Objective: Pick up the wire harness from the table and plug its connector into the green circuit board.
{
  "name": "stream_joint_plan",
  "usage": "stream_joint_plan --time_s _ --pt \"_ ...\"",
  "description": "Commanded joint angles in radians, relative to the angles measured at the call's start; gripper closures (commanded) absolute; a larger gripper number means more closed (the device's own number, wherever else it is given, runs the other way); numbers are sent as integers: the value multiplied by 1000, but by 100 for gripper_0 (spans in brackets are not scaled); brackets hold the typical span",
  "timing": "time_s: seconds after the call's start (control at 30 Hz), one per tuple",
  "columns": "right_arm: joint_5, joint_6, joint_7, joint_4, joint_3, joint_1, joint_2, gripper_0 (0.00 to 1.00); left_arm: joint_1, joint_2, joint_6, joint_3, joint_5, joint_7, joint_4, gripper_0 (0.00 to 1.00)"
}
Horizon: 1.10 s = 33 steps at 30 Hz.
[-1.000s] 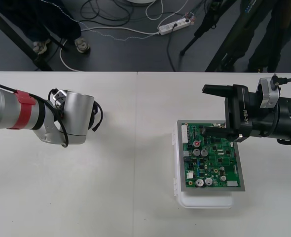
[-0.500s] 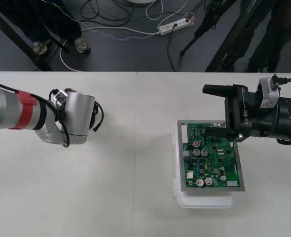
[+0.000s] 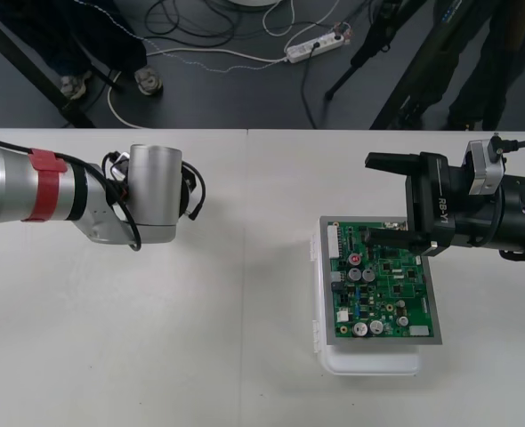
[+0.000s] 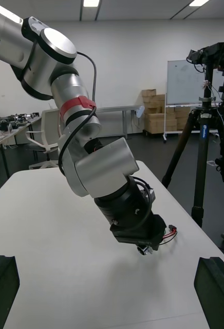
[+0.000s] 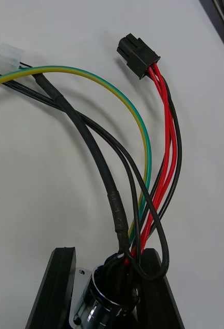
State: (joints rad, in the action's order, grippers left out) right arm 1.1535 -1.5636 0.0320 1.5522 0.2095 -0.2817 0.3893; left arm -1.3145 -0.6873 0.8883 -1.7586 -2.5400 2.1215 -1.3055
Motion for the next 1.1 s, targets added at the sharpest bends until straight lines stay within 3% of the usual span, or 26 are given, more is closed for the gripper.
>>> stream_joint_plan --time_s 0.03,0.5,1.1 --pt "-3 -7 -33 8 13 -24 31 0 8 -75 101 114 7 84 -72 100" --pt "-18 -7 -37 8 16 -24 72 0 8 -201 159 358 141 113 -196 100" --pt "-20 -7 -41 -6 18 -25 83 0 9 -314 159 691 643 117 -167 100"
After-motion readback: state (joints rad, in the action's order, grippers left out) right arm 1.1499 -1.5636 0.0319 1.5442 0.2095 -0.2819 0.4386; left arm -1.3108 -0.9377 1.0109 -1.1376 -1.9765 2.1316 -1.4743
